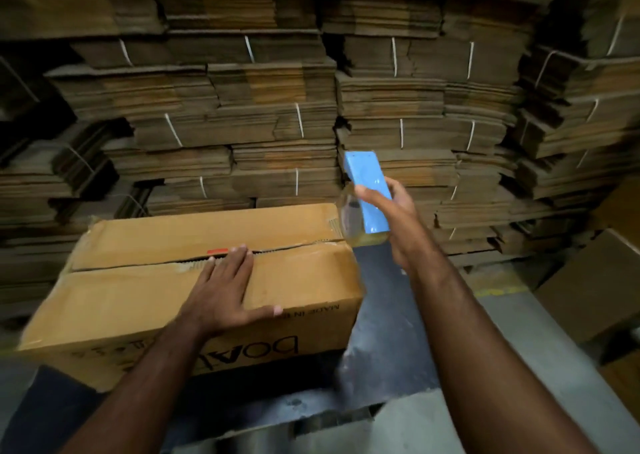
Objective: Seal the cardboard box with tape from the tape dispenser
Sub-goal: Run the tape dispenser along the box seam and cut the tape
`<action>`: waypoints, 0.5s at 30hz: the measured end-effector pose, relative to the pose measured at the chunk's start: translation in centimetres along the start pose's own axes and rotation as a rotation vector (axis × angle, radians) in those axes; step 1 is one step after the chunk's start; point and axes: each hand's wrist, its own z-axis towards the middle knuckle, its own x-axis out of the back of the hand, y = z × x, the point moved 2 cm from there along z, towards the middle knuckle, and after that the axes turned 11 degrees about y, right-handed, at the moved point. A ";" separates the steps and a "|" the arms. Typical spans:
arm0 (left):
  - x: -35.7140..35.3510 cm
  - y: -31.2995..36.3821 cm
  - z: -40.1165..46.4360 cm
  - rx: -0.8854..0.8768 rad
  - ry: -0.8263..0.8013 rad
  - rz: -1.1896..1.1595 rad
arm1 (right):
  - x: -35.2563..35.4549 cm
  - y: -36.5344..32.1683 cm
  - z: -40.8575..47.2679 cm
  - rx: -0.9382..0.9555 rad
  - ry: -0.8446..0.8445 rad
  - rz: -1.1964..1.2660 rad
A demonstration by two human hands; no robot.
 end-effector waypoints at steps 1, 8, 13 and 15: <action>0.9 0.1 -0.1 0.059 -0.002 -0.156 | -1.5 -0.3 -0.5 0.021 -0.029 -0.025; 9.4 -1.1 -0.2 0.601 0.404 -1.259 | -11.1 1.6 -3.4 0.066 -0.420 -0.229; 13.2 -3.7 -1.9 0.743 0.360 -1.470 | -14.9 3.7 -5.6 0.055 -0.657 -0.291; 13.8 -4.4 -2.8 0.820 0.394 -1.481 | -15.7 4.2 -6.1 0.082 -0.707 -0.341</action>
